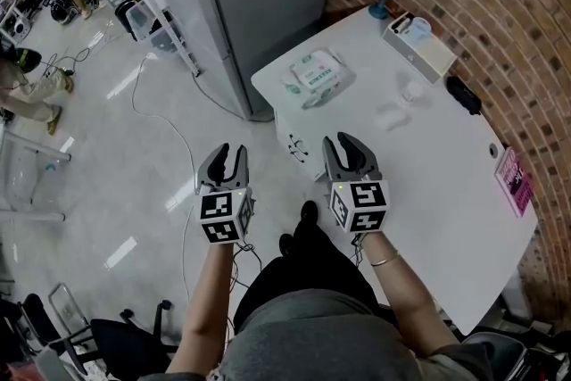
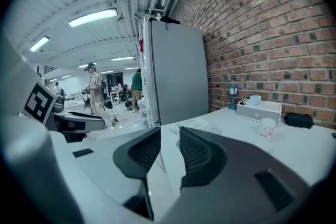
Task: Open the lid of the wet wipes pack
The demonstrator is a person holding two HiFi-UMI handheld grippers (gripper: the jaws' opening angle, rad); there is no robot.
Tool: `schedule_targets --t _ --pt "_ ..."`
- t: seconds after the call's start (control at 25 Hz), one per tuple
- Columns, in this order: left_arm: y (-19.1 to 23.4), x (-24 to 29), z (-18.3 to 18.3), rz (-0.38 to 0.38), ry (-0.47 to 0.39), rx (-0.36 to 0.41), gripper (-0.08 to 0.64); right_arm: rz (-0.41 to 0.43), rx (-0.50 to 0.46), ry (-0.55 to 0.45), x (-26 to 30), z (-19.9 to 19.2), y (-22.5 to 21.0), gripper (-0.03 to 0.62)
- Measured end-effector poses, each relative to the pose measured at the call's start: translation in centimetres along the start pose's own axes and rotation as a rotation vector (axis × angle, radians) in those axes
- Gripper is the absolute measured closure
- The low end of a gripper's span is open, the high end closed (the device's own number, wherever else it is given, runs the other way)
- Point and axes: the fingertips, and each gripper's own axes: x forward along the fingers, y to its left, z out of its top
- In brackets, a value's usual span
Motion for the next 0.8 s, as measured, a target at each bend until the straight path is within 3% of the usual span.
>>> schedule_targets --t 0.8 --pt "-2.8 11.3 3.8 -0.061 0.079 0.141 0.434 0.006 -0.012 0.028 8.7 0.7 -6.8 0.477"
